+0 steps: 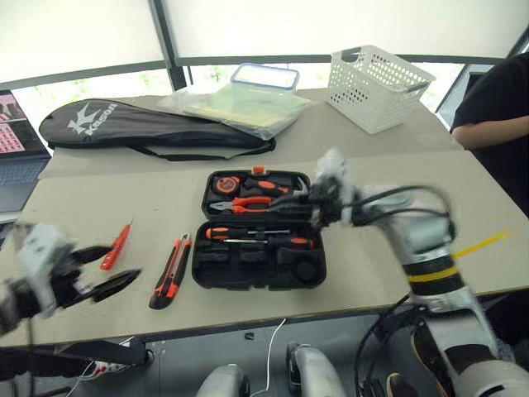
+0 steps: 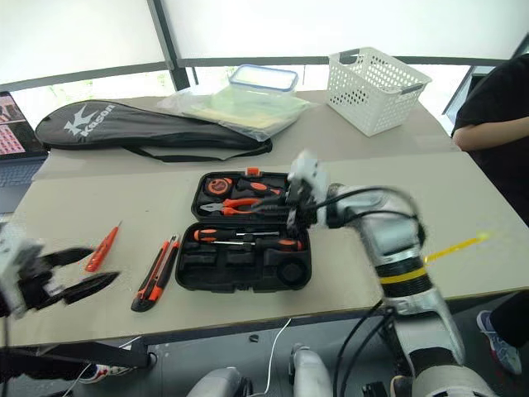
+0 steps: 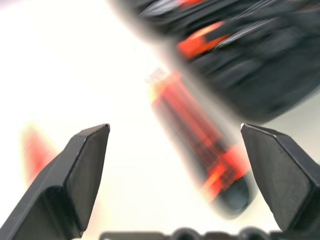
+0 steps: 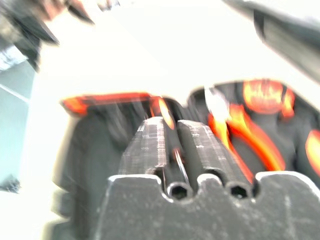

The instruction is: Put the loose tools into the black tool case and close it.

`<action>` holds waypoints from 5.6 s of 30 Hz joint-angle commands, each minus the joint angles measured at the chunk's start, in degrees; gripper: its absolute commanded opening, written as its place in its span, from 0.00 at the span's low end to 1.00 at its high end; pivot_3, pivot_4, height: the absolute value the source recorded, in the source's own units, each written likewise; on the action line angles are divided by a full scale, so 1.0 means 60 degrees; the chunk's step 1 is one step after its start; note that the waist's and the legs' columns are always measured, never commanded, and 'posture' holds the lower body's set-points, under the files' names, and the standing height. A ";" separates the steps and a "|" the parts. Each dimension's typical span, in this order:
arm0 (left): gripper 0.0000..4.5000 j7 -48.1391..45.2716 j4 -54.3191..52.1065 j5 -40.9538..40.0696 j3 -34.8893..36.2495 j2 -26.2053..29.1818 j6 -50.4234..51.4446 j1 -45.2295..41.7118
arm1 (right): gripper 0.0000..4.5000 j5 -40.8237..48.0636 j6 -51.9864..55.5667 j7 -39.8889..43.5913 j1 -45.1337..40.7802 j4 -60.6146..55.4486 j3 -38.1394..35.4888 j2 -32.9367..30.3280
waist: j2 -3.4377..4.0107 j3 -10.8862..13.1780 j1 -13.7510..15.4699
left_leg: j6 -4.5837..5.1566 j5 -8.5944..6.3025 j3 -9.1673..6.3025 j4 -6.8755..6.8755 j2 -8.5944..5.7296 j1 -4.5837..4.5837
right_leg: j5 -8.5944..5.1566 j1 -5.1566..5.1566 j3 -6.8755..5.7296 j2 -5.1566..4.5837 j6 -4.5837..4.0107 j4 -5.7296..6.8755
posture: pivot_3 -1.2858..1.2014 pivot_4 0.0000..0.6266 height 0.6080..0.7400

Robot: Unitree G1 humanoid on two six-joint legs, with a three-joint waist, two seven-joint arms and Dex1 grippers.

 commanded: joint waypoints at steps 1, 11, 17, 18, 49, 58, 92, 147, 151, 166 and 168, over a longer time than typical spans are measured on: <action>1.00 0.0287 0.0107 0.0495 0.0818 -0.0197 -0.0291 0.0633 | 0.57 0.1423 0.0917 0.0407 0.0024 -0.1293 -0.0424 -0.0424 | -0.0009 -0.0005 0.0102 | 0.0000 -0.0010 0.0001 0.0001 0.0007 0.0003 | -0.0005 0.0010 -0.0007 0.0004 -0.0005 -0.0006 | 0.52 0.24 1.00; 1.00 0.1052 0.1446 0.0466 -0.1388 0.2107 0.2170 -0.1844 | 0.99 0.1777 0.1027 0.0127 0.0287 -0.2094 -0.0228 -0.0935 | -0.0032 -0.0012 0.0361 | 0.0066 -0.0020 0.0002 0.0041 -0.0025 0.0082 | -0.0016 0.0119 -0.0013 -0.0013 0.0003 0.0005 | 0.52 0.24 1.00; 1.00 0.1146 0.3345 0.0880 -0.4762 0.3531 0.3459 -0.5402 | 0.99 0.1363 0.0539 -0.0517 0.0811 -0.2603 -0.0092 -0.0831 | -0.0033 -0.0013 0.0158 | 0.0019 0.0004 0.0007 0.0011 -0.0033 0.0117 | -0.0013 0.0111 -0.0003 -0.0002 -0.0001 0.0021 | 0.52 0.24 1.00; 1.00 0.1140 0.3783 0.1117 -0.5425 0.3597 0.3462 -0.6073 | 0.99 0.1362 0.0518 -0.0623 0.0901 -0.2690 -0.0093 -0.0819 | -0.0033 -0.0013 0.0108 | 0.0013 0.0007 0.0008 0.0005 -0.0036 0.0107 | -0.0012 0.0094 -0.0003 -0.0003 -0.0002 0.0023 | 0.52 0.24 1.00; 0.09 -0.4296 0.4107 0.3034 -0.9682 0.2983 -0.2055 -1.1148 | 1.00 0.1404 0.0220 -0.1423 0.3434 -0.3558 -0.1116 -0.2639 | -0.0096 -0.0008 0.0363 | 0.0031 -0.0002 0.0038 0.0191 -0.0067 -0.0152 | 0.0006 -0.0136 -0.0049 -0.0069 0.0002 0.0147 | 0.52 0.24 1.00; 0.09 -0.4359 0.4579 0.4693 -1.2085 0.0285 -0.2488 -1.2923 | 1.00 0.1236 -0.0043 -0.1875 0.4375 -0.3981 -0.1528 -0.2964 | -0.0105 -0.0003 0.0358 | 0.0055 -0.0009 0.0064 0.0220 -0.0055 -0.0135 | 0.0019 -0.0088 0.0010 -0.0056 -0.0008 0.0134 | 0.52 0.24 1.00; 0.68 -0.6361 0.5107 0.5957 -1.2988 -0.0890 -0.1767 -1.3712 | 1.00 0.1526 0.0069 -0.3453 0.4417 -0.4074 -0.1613 -0.2172 | -0.0098 -0.0008 0.0339 | 0.0155 -0.0064 0.0092 0.0242 -0.0037 0.0004 | 0.0036 0.0082 0.0008 -0.0035 0.0052 0.0060 | 0.52 0.24 1.00; 0.67 -0.1578 0.0671 0.0721 -0.3902 0.0732 0.0490 -0.5669 | 1.00 0.1863 0.0050 -0.1706 0.3161 -0.3175 -0.0385 -0.2301 | -0.0060 -0.0016 0.0092 | 0.0124 -0.0062 0.0088 0.0158 -0.0026 -0.0001 | 0.0051 0.0030 0.0003 -0.0033 0.0063 0.0005 | 0.52 0.24 1.00; 0.99 -0.1013 -0.0680 0.0838 -0.1819 0.0584 0.1516 -0.2686 | 1.00 0.1765 -0.0066 -0.0902 0.2920 -0.3020 -0.0085 -0.2411 | -0.0062 -0.0010 0.0094 | 0.0116 -0.0066 0.0090 0.0130 -0.0026 0.0002 | 0.0050 0.0030 -0.0010 -0.0018 0.0063 -0.0006 | 0.52 0.24 1.00; 0.99 0.3460 -0.3221 0.0330 -0.3739 -0.0649 0.6611 -0.4144 | 1.00 0.1611 0.0076 -0.0996 0.2884 -0.3326 0.0018 -0.2115 | -0.0058 -0.0003 0.0342 | 0.0063 -0.0066 0.0068 0.0119 -0.0033 0.0122 | 0.0039 0.0151 0.0001 -0.0029 0.0061 -0.0002 | 0.52 0.24 1.00; 0.99 0.3839 -0.2908 0.0481 -0.4492 -0.0816 0.6890 -0.4507 | 1.00 0.1552 0.0124 -0.1270 0.3064 -0.3479 -0.0052 -0.2090 | -0.0065 -0.0007 0.0333 | 0.0061 -0.0064 0.0068 0.0091 -0.0037 0.0145 | 0.0040 0.0159 0.0003 -0.0031 0.0059 -0.0003 | 0.52 0.24 1.00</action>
